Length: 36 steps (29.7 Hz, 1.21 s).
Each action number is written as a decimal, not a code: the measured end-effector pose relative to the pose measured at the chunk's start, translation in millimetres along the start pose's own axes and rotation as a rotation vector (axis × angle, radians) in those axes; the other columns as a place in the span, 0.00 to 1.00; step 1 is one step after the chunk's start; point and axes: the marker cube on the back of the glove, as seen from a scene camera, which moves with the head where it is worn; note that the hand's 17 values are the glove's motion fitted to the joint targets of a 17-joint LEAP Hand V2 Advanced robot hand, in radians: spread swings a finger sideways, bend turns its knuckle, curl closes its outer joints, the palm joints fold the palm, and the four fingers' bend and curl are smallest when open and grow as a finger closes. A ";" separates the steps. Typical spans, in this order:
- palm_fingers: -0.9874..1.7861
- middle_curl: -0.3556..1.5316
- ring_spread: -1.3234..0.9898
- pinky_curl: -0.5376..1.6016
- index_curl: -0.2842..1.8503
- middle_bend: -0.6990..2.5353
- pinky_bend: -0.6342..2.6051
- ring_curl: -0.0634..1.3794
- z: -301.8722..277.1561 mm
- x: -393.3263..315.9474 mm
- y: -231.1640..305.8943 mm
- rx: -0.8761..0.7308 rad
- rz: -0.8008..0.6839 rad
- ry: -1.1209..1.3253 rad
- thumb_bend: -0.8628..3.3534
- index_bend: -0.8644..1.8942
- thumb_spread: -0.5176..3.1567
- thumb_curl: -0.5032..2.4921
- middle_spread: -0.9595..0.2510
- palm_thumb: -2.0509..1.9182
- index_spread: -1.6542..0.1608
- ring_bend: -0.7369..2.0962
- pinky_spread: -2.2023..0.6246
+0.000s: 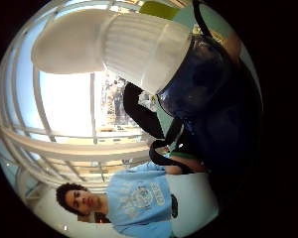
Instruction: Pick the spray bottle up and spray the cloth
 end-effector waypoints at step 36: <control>0.75 0.44 0.56 0.42 0.29 0.31 0.27 0.31 223.6 -121.2 -10.8 0.128 -0.434 -0.448 0.20 0.36 0.34 0.39 0.73 0.74 0.78 0.41 0.83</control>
